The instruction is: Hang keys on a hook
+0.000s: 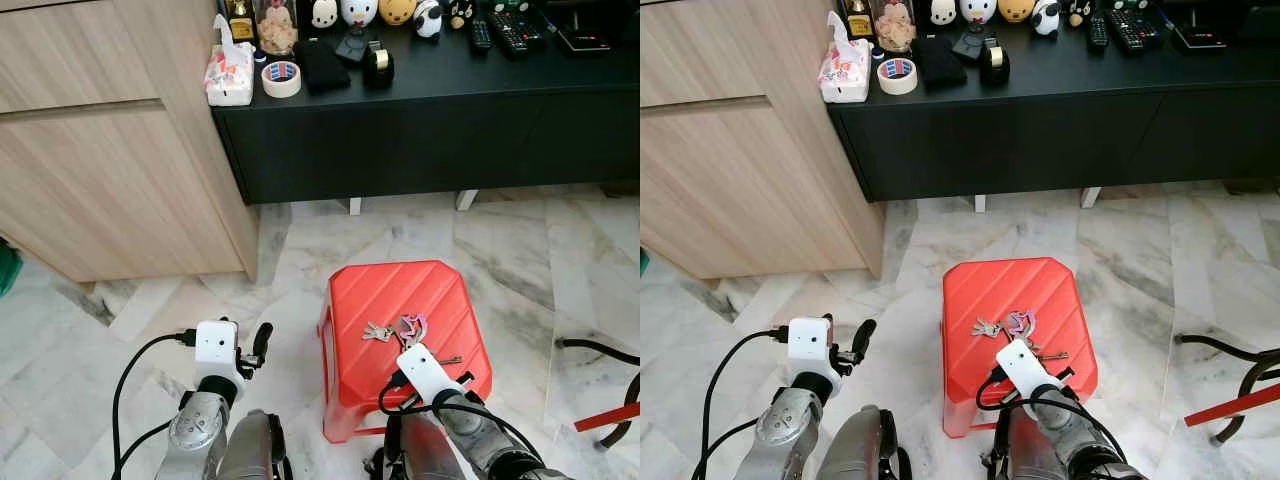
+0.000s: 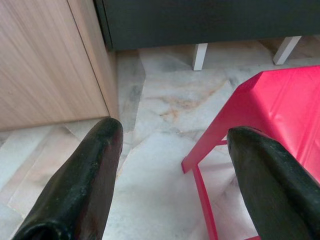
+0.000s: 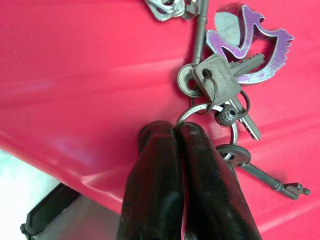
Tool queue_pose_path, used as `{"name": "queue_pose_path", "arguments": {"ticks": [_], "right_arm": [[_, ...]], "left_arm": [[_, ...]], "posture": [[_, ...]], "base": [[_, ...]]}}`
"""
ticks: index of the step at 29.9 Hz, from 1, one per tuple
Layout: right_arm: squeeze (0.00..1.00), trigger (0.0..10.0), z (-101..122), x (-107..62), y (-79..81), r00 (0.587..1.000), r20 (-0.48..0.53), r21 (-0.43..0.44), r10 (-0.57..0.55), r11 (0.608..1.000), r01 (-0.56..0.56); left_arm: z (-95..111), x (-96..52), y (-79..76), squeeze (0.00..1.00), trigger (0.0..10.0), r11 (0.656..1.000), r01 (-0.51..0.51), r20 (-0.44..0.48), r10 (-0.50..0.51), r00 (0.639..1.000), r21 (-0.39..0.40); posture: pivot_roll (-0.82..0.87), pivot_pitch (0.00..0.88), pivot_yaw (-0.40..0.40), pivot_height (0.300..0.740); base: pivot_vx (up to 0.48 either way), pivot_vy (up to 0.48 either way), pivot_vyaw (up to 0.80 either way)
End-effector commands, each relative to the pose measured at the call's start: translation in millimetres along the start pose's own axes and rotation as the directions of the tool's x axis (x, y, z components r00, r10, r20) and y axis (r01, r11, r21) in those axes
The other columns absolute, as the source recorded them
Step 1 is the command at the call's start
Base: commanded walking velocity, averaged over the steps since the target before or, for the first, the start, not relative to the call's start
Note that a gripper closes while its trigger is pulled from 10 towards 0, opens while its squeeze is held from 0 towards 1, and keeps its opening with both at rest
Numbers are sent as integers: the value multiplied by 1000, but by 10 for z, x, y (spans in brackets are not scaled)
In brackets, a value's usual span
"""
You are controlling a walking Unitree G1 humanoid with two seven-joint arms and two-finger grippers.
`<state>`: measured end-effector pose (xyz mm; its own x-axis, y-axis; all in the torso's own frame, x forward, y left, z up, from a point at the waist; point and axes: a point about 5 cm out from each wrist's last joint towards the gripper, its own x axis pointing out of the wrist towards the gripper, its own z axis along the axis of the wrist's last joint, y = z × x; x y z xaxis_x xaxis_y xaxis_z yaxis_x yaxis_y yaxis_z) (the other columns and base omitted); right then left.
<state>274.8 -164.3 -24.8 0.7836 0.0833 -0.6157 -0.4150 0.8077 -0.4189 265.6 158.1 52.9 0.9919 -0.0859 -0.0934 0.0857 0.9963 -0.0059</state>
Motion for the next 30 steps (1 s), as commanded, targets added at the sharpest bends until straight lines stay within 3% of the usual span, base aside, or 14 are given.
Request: {"name": "queue_pose_path", "arguments": {"ticks": [1, 4, 12, 15, 18, 21, 22, 23, 24, 25, 27, 28, 29, 30], "right_arm": [[0, 0, -113, -23, -83, 997, -51, 44, -49, 998, 52], [0, 0, -87, -19, -133, 996, -38, 58, -77, 995, 80], [0, 0, 29, -16, -298, 984, 30, 248, -174, 955, 161], [0, 0, 90, -21, -378, 973, 64, 423, -220, 889, 173], [0, 0, 116, -21, -390, 971, 78, 491, -224, 857, 158], [0, 0, 216, -10, -432, 964, 126, 694, -233, 715, 82], [0, 0, 250, -5, -465, 960, 133, 764, -246, 643, 59], [0, 0, 250, -5, -465, 960, 133, 764, -246, 643, 59], [0, 0, 283, -4, -515, 953, 140, 837, -267, 546, 30], [0, 0, 304, -3, -547, 949, 144, 878, -281, 479, 9], [0, 0, 399, 4, -631, 932, 178, 977, -314, 173, -129], [0, 0, 399, 4, -631, 932, 178, 977, -314, 173, -129], [0, 0, 426, 6, -655, 928, 185, 982, -325, 83, -167], [0, 0, 435, 8, -661, 926, 188, 982, -326, 47, -183]], "left_arm": [[-75, -13, 23, 0, 10000, 1000, -14, -32, 14, 999, 11], [-70, 0, 24, 0, 10000, 1000, -15, -30, 15, 999, 10], [-62, 56, 36, 0, 10000, 1000, -21, -27, 21, 999, 10], [-55, 129, 39, 0, 10000, 1000, -21, -25, 22, 999, 14], [-50, 157, 43, 0, 10000, 1000, -21, -24, 22, 999, 17], [-33, 232, 49, 0, 10000, 998, -5, -21, 6, 1000, 62], [-24, 255, 56, 0, 10000, 998, -3, -21, 5, 1000, 67], [-24, 255, 56, 0, 10000, 998, -3, -21, 5, 1000, 67], [-14, 272, 65, 0, 10000, 998, -4, -18, 5, 1000, 69], [-7, 284, 73, 0, 10000, 997, -4, -16, 6, 1000, 71], [8, 327, 96, 0, 10000, 997, -5, -12, 6, 1000, 78], [8, 327, 96, 0, 10000, 997, -5, -12, 6, 1000, 78], [15, 344, 96, 0, 10000, 997, -1, -9, 2, 1000, 82], [16, 354, 96, 0, 10000, 996, 0, -8, 0, 1000, 84]], "posture": [[83, 223, 15, 646], [82, 221, 14, 646], [70, 192, 5, 646], [51, 143, 3, 646], [45, 131, 3, 646], [36, 99, 3, 646], [34, 77, 9, 646], [34, 77, 9, 646], [32, 69, 10, 646], [31, 66, 12, 646], [24, 41, 21, 646], [24, 41, 21, 646], [20, 32, 23, 646], [20, 30, 23, 646]], "base": [[0, 0, 0], [0, 0, 0], [0, 0, 0], [0, 0, 0], [0, 0, 0], [0, 0, 0], [0, 0, 0], [0, 0, 0], [0, 0, 0], [0, 0, 0], [0, 0, 0], [0, 0, 0], [0, 0, 0], [0, 0, 0]]}}
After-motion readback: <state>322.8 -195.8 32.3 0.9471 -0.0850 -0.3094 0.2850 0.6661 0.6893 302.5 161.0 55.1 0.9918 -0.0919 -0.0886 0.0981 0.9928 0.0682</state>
